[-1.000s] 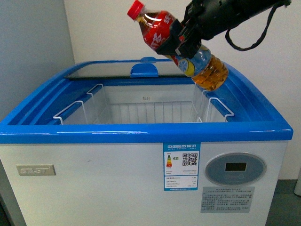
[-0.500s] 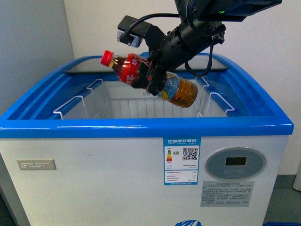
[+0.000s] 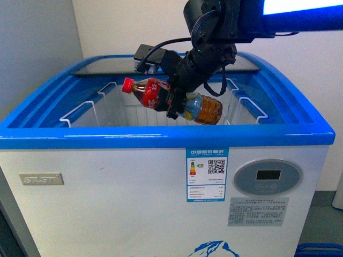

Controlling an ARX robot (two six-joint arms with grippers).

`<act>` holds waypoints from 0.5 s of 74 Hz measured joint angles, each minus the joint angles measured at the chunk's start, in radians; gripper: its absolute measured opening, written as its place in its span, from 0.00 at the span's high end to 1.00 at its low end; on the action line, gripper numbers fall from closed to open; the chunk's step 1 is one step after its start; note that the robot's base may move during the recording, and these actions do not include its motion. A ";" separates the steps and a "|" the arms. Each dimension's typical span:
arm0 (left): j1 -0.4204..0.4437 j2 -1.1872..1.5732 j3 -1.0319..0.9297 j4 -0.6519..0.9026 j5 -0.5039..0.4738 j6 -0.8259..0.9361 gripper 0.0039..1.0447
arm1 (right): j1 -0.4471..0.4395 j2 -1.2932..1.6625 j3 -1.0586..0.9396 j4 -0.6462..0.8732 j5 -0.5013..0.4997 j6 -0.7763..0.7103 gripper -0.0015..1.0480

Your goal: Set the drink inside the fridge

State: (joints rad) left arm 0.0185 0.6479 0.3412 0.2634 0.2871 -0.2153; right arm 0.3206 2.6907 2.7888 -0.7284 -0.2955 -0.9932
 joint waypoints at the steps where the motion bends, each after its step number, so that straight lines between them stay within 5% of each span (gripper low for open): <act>1: 0.000 0.000 0.000 0.000 0.000 0.000 0.08 | 0.000 0.007 0.010 -0.003 0.002 0.000 0.60; 37: 0.000 0.000 0.000 0.000 0.000 0.000 0.08 | 0.002 0.080 0.076 0.004 0.025 -0.027 0.60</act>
State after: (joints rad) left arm 0.0185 0.6479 0.3412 0.2634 0.2871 -0.2153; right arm 0.3229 2.7705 2.8643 -0.7246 -0.2703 -1.0203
